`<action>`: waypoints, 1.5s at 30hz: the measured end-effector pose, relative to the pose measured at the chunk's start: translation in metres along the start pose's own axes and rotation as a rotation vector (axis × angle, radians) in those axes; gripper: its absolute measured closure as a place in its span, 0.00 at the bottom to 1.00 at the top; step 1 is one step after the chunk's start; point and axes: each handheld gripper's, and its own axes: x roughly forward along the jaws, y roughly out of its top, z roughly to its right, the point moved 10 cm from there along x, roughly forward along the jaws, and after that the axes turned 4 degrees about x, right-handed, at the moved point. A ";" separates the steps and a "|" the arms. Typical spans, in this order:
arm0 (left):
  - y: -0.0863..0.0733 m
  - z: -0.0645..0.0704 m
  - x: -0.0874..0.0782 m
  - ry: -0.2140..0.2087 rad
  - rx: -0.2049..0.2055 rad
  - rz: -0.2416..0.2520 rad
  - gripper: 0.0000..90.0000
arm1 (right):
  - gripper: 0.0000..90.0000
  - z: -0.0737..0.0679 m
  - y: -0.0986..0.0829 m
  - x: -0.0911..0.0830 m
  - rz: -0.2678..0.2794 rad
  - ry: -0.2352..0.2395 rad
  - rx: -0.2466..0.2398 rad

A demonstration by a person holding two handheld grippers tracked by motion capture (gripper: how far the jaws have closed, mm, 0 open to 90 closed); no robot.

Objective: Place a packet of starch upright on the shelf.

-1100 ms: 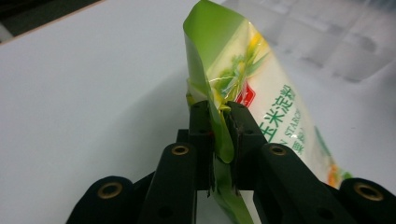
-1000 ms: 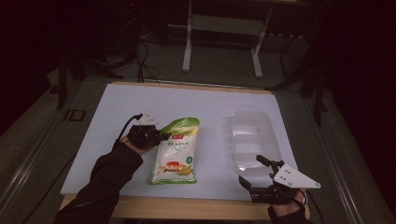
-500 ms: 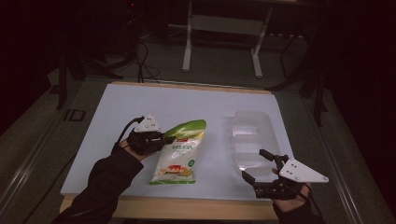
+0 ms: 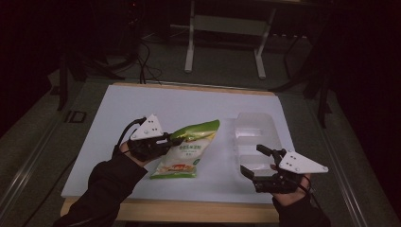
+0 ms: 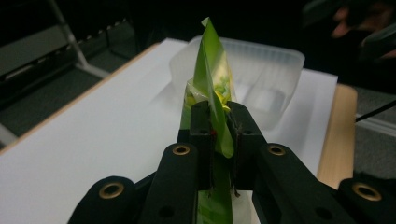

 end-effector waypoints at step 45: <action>0.070 0.059 0.013 -0.141 0.116 0.136 0.93 | 0.86 -0.028 0.033 0.040 -0.059 0.253 -0.035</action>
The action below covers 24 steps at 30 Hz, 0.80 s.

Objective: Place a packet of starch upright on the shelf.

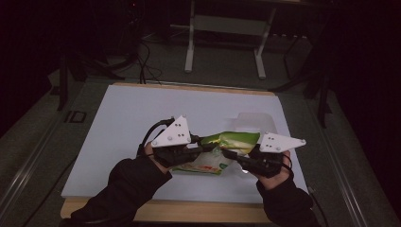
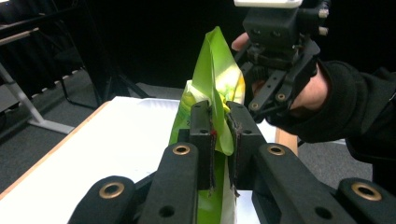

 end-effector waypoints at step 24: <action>-0.006 -0.010 0.001 -0.036 -0.134 0.118 0.30 | 0.92 0.025 0.027 -0.034 -0.055 -0.002 -0.040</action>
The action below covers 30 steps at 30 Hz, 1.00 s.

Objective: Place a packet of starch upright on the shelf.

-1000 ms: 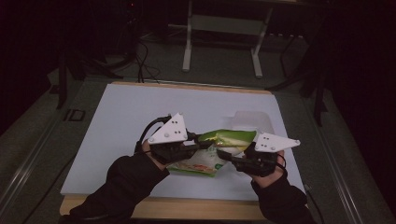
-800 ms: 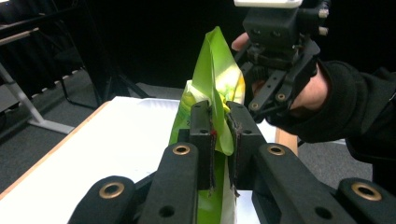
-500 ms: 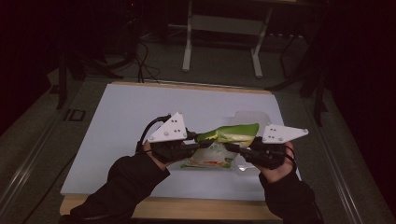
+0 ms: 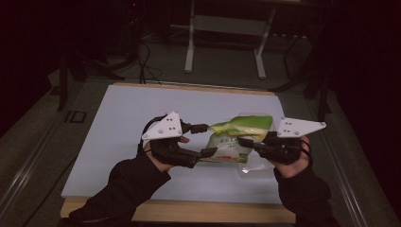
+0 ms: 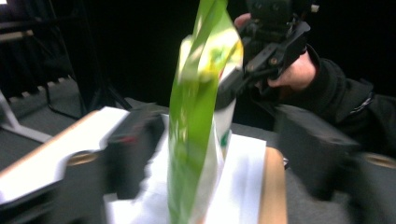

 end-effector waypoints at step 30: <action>-0.112 -0.022 -0.035 0.146 -0.142 -0.099 0.00 | 0.92 0.071 -0.039 -0.073 -0.085 -0.102 0.035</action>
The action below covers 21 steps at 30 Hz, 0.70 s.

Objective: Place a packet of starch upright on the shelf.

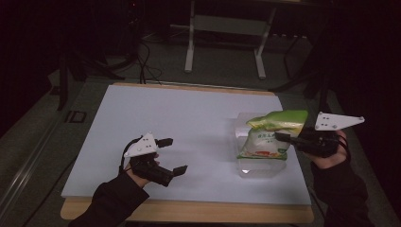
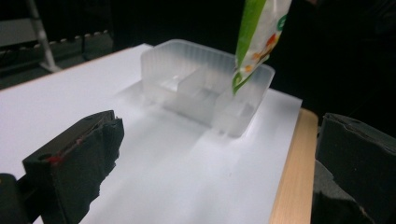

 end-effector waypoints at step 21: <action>-0.023 -0.006 -0.003 0.042 -0.026 -0.003 0.00 | 0.92 0.001 -0.036 0.029 -0.104 0.020 0.034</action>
